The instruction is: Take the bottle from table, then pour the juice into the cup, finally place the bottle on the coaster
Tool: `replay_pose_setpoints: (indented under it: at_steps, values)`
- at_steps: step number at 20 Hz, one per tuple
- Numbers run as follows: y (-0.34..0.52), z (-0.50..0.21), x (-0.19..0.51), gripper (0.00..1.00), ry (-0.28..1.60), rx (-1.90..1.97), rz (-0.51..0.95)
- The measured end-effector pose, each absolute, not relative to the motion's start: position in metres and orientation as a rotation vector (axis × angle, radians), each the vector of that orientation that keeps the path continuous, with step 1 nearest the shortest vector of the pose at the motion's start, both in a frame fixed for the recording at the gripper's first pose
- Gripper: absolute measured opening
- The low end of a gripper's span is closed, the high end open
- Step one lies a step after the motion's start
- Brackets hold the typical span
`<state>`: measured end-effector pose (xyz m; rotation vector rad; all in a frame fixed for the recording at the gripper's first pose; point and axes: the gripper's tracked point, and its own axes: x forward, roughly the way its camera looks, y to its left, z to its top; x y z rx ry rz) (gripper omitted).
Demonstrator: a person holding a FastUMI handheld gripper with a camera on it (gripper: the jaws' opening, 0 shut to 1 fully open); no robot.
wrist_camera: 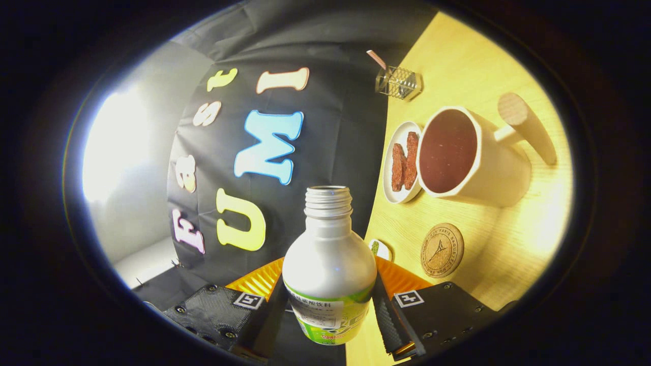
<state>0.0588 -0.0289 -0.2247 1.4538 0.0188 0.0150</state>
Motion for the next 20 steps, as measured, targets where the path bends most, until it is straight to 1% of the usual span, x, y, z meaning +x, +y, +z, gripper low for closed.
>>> replay_pose_setpoints:
  at_steps: [6,20]
  values:
    - [-0.037,-0.226,0.058,0.77,-0.025,1.583,0.018]
    - [-0.043,-0.227,0.063,0.78,-0.061,1.766,-0.003]
